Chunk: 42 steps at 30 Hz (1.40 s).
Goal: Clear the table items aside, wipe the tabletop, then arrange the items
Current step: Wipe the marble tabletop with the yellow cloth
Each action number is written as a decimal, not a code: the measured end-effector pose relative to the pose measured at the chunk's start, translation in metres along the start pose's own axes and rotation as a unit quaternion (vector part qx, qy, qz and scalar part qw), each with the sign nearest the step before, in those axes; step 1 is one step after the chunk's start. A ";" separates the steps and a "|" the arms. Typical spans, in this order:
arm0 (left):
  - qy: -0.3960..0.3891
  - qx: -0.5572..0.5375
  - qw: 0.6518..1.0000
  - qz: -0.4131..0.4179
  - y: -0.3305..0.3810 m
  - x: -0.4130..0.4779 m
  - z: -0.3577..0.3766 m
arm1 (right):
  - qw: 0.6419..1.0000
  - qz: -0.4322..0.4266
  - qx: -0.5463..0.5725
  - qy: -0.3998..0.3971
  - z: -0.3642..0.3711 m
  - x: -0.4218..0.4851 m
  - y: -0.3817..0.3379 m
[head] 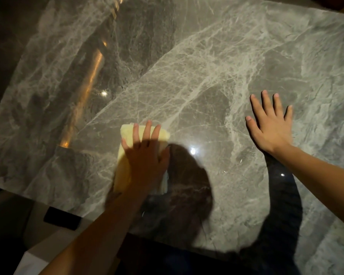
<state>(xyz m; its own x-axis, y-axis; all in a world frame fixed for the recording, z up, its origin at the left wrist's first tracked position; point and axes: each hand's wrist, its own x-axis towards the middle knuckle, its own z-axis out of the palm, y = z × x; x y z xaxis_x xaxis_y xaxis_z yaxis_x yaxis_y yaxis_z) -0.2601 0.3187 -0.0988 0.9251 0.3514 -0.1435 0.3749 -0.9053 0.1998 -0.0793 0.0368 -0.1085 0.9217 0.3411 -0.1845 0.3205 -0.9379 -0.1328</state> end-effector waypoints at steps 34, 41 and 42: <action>0.021 -0.176 0.984 0.029 -0.113 -0.041 -0.033 | 1.000 -0.012 0.019 0.018 -0.001 0.000 0.003; 0.085 -0.222 0.966 -0.103 -0.099 -0.097 -0.014 | 0.999 -0.013 0.024 0.020 -0.001 0.000 0.002; 0.089 -0.220 0.965 -0.112 -0.093 -0.103 -0.009 | 0.999 -0.013 0.025 0.020 -0.001 -0.001 0.001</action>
<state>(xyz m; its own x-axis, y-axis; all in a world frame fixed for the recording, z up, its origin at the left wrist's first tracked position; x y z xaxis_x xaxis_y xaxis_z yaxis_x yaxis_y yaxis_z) -0.3894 0.3694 -0.0938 0.7984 0.5982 -0.0696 0.5196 -0.6259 0.5816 -0.0791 0.0353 -0.1072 0.9218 0.3610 -0.1414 0.3333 -0.9242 -0.1864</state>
